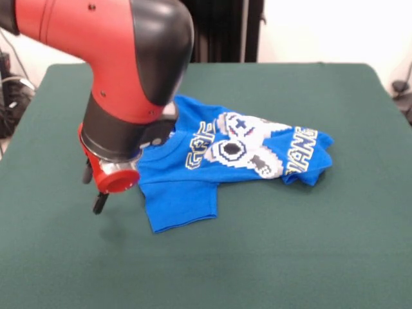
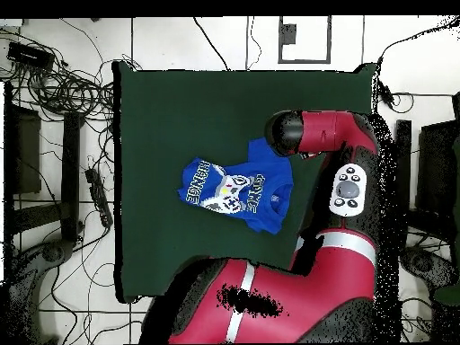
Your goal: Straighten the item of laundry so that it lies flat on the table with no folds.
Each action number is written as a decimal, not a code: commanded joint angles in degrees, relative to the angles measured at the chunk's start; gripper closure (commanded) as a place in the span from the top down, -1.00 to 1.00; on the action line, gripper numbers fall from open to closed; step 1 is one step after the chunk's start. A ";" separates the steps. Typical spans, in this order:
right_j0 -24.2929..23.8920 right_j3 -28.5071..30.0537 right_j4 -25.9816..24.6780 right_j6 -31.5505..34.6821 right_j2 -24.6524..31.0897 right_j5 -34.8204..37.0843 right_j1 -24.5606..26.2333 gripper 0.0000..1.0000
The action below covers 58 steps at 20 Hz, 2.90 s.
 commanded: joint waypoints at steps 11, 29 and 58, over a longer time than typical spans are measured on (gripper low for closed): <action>3.11 11.41 4.29 -3.38 11.59 -1.90 -2.29 1.00; 8.47 12.05 8.01 5.36 7.54 6.43 -1.02 1.00; 7.22 3.66 5.44 1.70 2.36 10.12 10.31 1.00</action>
